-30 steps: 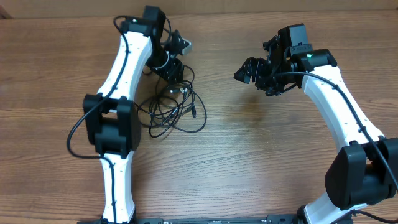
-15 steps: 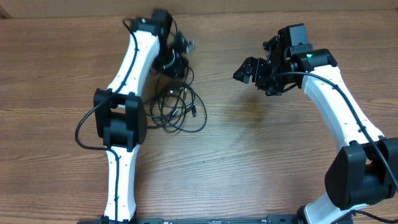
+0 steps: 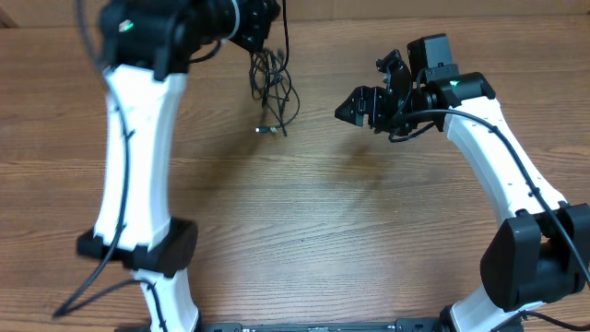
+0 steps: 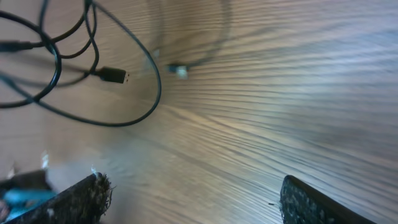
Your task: Untangle cables
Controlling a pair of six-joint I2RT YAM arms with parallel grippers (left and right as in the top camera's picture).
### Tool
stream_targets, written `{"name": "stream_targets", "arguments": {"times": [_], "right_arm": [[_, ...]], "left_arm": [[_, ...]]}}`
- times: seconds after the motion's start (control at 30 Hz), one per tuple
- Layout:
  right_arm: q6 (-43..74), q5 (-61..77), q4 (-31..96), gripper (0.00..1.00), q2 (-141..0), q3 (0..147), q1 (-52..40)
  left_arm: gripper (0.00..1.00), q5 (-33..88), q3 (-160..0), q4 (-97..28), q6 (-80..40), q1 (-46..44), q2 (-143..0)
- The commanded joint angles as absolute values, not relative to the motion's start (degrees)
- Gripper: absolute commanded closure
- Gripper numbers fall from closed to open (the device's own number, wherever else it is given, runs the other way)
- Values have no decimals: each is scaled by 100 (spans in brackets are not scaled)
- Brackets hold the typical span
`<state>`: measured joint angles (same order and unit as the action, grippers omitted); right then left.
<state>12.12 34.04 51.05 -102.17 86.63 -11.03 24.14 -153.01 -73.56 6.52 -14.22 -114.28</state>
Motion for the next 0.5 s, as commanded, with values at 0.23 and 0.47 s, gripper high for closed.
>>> {"name": "stream_targets", "arguments": {"times": [0.23, 0.47], "right_arm": [[1299, 3997, 4545, 12, -9456, 9275, -1911], [2650, 3315, 4274, 22, -9467, 9268, -2429]], "left_arm": [[96, 2115, -15393, -6958, 287, -1343, -10637], [96, 1905, -15393, -6954, -38, -1343, -10639]]}}
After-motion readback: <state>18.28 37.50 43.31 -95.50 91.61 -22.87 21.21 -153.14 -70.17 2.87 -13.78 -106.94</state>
